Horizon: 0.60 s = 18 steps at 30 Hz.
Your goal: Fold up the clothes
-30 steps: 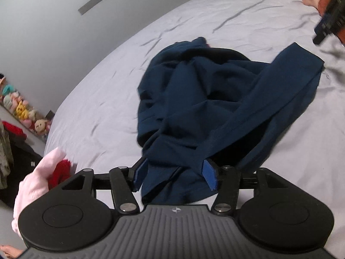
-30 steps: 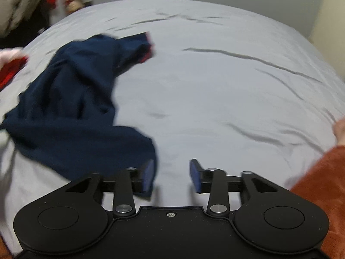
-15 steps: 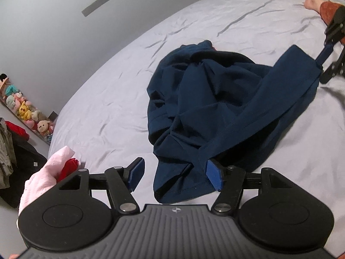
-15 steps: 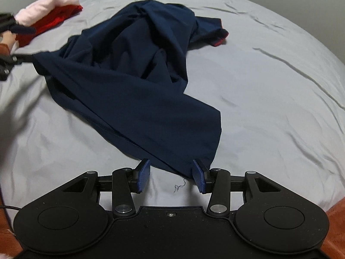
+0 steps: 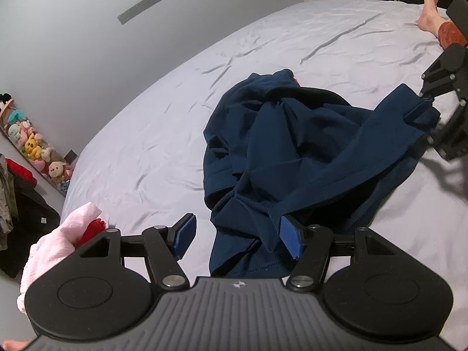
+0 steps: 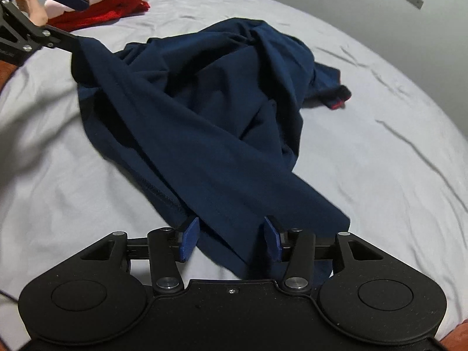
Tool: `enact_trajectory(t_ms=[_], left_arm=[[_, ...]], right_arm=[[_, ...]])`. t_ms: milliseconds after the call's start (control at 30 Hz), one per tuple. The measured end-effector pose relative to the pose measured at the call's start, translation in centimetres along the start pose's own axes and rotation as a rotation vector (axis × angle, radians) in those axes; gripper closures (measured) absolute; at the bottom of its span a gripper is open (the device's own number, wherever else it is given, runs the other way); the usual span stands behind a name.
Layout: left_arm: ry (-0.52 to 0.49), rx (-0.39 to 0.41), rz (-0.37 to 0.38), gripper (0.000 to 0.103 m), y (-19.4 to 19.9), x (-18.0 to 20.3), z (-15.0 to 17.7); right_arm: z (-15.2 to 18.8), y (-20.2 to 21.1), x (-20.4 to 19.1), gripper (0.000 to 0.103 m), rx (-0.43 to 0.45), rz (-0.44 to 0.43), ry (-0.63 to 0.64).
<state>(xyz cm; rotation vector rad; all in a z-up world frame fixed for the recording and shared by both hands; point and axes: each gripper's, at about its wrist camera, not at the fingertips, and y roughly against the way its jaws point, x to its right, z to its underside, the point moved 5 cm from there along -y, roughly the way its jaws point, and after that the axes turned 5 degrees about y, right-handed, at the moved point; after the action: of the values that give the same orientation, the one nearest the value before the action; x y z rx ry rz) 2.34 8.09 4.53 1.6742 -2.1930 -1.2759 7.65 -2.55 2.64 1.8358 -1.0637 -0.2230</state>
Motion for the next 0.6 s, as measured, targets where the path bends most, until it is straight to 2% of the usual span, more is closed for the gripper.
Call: enact_trajectory(t_ms=[67, 100, 267, 500, 600], left_arm=[[-0.006, -0.004, 0.012, 0.042, -0.3, 0.2, 0.2], [-0.01, -0.007, 0.016, 0.042, -0.4, 0.3, 0.2], [-0.037, -0.039, 0.024, 0.042, -1.6, 0.8, 0.8], [-0.065, -0.08, 0.009, 0.042, -3.3, 0.8, 1.7], [-0.07, -0.089, 0.013, 0.043, -4.0, 0.8, 1.9]], right_arm=[[0.1, 0.0, 1.3, 0.095, 0.001, 0.04, -0.046], [0.2, 0.0, 2.1, 0.097, 0.002, 0.057, -0.081], [1.0, 0.4, 5.9, 0.1, -0.023, 0.146, -0.196], [4.3, 1.2, 13.1, 0.102, -0.106, 0.312, -0.355], [5.3, 1.2, 14.3, 0.102, -0.124, 0.318, -0.385]])
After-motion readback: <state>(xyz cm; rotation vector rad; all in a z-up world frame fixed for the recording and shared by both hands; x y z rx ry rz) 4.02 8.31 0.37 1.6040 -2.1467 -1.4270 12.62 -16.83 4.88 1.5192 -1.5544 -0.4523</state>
